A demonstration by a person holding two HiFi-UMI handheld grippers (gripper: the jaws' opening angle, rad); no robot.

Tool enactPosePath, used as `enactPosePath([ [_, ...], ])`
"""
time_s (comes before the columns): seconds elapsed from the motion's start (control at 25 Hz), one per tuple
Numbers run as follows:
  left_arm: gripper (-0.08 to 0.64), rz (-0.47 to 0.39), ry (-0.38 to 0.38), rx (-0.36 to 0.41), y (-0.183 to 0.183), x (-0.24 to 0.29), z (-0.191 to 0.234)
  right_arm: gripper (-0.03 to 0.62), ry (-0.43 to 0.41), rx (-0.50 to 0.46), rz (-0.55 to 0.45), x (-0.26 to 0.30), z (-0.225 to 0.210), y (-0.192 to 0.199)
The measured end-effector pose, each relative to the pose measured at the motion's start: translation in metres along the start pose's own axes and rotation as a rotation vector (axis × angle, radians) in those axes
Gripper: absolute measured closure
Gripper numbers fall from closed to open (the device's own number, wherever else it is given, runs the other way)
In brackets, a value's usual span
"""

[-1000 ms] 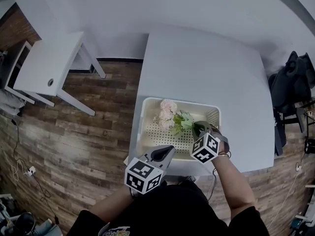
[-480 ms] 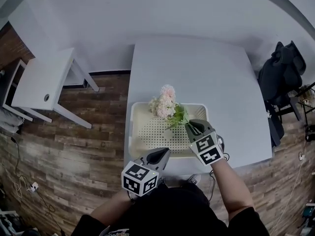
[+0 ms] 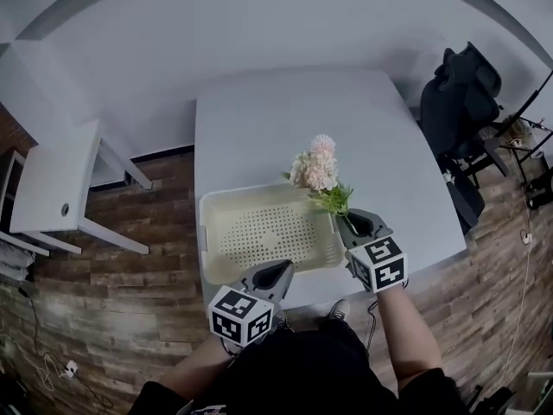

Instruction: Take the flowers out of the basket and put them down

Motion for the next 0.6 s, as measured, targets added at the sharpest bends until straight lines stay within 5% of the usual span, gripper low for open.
enactPosePath([
  [0.32,0.554,0.022,0.074,0.054,-0.007,0.037,-0.041,0.56,0.124,0.183,-0.047,-0.052,-0.055,0.039],
  [0.6,0.554,0.04,0.073,0.059,-0.01,0.077,-0.078,0.56,0.139,0.266,-0.035,-0.067,-0.106,0.074],
])
Point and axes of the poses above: the fingertips, and each gripper's own axes: x forward along the fingers, z to its left, y out of its underside, the point moved 6 cm from there along -x, backward along the fingers, and after that the axes turned 8 degrees about -y, right-handed, at the moved point
